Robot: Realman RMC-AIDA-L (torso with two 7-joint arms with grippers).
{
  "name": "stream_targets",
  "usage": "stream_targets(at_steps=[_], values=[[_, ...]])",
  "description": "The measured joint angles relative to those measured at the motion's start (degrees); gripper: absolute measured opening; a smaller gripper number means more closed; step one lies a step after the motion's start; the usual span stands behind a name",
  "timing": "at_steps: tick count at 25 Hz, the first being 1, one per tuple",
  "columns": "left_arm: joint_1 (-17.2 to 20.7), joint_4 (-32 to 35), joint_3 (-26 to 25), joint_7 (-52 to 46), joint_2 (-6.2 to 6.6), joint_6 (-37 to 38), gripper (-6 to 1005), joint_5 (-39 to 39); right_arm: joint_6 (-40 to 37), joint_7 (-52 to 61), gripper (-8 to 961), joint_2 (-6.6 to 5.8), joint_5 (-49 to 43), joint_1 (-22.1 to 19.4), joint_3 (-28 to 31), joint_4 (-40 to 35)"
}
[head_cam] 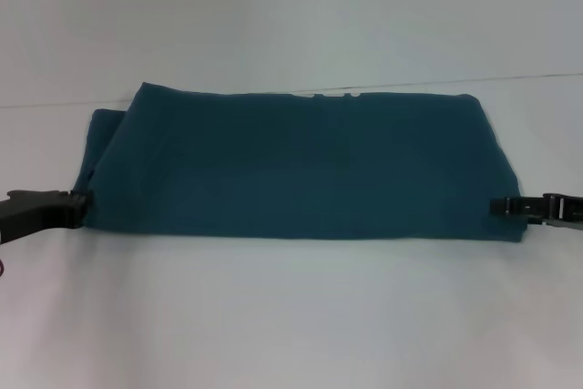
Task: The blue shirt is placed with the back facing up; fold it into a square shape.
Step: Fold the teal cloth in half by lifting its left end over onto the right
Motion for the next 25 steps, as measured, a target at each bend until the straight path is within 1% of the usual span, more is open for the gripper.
stream_targets(at_steps=[9, 15, 20, 23, 25], values=[[-0.18, 0.21, 0.0, -0.37, 0.09, 0.0, 16, 0.37, 1.26, -0.48, 854, 0.7, -0.17, 0.52, -0.05, 0.77], [-0.21, 0.32, 0.0, -0.46, 0.09, 0.05, 16, 0.37, 1.53, -0.19, 748, 0.58, -0.14, 0.49, 0.35, 1.37], [-0.21, 0.55, 0.0, -0.61, 0.09, 0.12, 16, 0.37, 1.56, -0.52, 513, 0.56, -0.05, 0.19, 0.43, 1.39], [-0.18, 0.57, 0.0, -0.69, 0.03, 0.35, 15, 0.37, 1.73, -0.7, 266, 0.56, 0.22, -0.01, 0.51, 1.38], [-0.11, 0.58, -0.04, -0.75, 0.06, 0.75, 15, 0.36, 1.93, -1.06, 229, 0.58, 0.41, -0.14, 1.05, 1.21]])
